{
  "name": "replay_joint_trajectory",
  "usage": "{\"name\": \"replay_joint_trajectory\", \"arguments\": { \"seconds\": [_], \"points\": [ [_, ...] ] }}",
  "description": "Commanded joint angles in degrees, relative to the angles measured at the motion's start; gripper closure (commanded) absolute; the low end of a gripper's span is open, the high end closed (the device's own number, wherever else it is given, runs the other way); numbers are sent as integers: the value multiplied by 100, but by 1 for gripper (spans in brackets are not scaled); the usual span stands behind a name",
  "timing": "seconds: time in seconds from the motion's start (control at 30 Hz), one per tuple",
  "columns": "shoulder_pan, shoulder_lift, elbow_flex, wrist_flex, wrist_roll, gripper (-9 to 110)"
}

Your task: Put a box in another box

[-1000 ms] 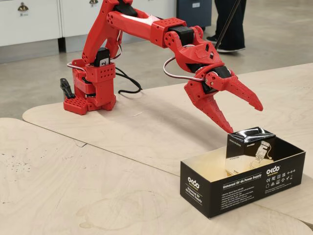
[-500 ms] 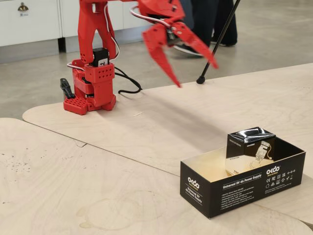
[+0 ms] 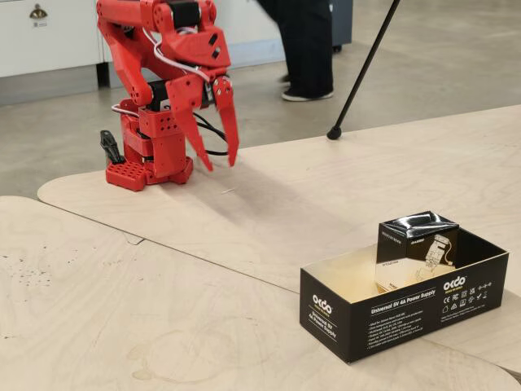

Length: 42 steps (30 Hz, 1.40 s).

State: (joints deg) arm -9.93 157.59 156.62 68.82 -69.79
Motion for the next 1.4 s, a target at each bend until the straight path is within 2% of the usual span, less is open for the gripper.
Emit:
{"name": "replay_joint_trajectory", "arguments": {
  "seconds": [0.0, 0.3, 0.6, 1.37],
  "points": [
    [132, 826, 562, 114, -220, 102],
    [580, 2347, 1925, 308, -1020, 102],
    [659, 2979, 2004, 1046, -1011, 102],
    [615, 2979, 2004, 1046, -1020, 102]
  ]
}}
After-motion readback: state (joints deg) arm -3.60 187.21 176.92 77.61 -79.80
